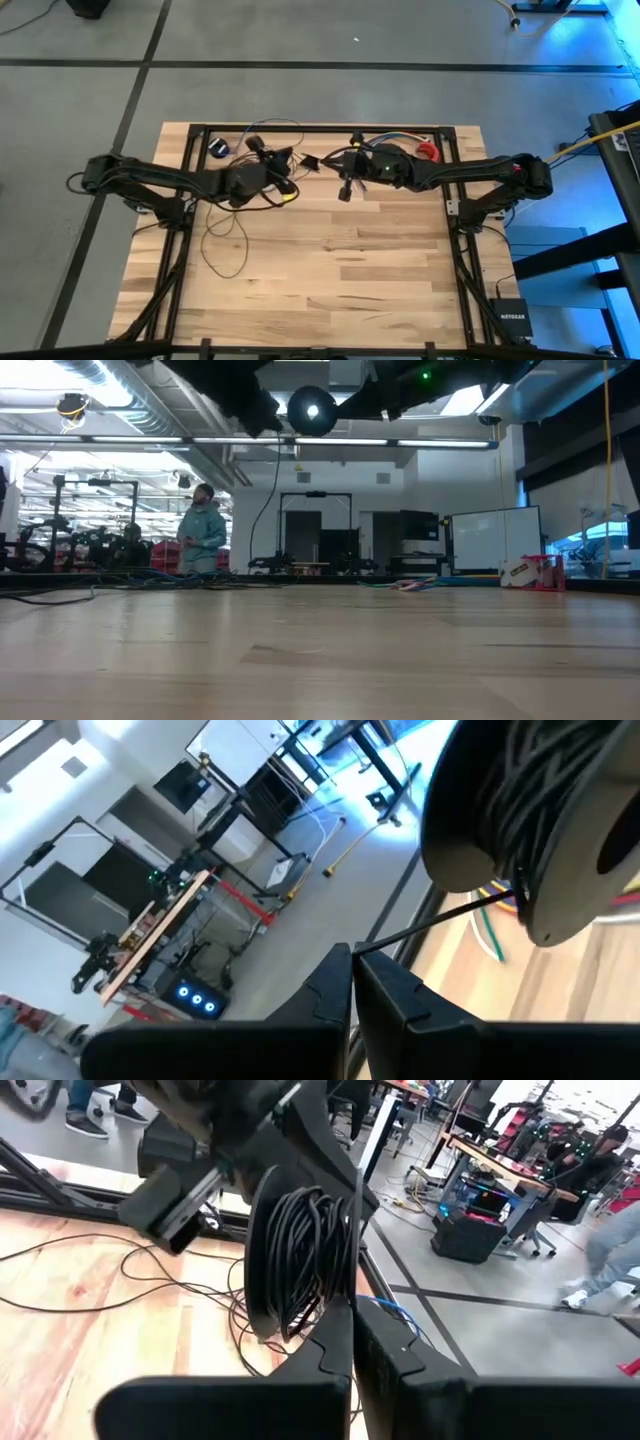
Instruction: Coiling cords
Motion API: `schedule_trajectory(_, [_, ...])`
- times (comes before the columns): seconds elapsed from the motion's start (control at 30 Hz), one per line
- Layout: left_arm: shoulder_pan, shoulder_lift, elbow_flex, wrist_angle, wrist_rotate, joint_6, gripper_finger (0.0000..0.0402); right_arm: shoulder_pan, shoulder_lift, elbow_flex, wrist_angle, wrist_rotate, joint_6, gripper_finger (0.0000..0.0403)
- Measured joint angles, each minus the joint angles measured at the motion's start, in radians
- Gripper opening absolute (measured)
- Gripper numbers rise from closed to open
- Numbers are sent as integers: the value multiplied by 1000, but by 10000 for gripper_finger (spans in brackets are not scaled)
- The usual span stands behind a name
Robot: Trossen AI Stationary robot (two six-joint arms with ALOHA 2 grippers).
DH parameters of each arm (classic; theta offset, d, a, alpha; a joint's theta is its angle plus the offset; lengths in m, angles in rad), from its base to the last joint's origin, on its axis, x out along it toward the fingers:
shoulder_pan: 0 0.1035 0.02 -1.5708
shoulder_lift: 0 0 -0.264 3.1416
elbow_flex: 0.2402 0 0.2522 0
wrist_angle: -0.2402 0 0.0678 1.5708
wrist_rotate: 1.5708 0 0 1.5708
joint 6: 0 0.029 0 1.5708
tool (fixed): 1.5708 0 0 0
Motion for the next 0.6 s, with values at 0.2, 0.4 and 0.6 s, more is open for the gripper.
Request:
schedule_trajectory(0.2, [-5, -49, 0, 21, 26, -99, 5, 0, 0, 5, -7, 18, -5, 5])
schedule_trajectory(0.4, [-40, -59, 68, -12, 75, -237, 5, 0, 9, 4, -17, 100, -23, 5])
schedule_trajectory(0.6, [-48, -46, 128, -34, 147, -305, 5, 1, 22, 3, 19, 97, -25, 5])
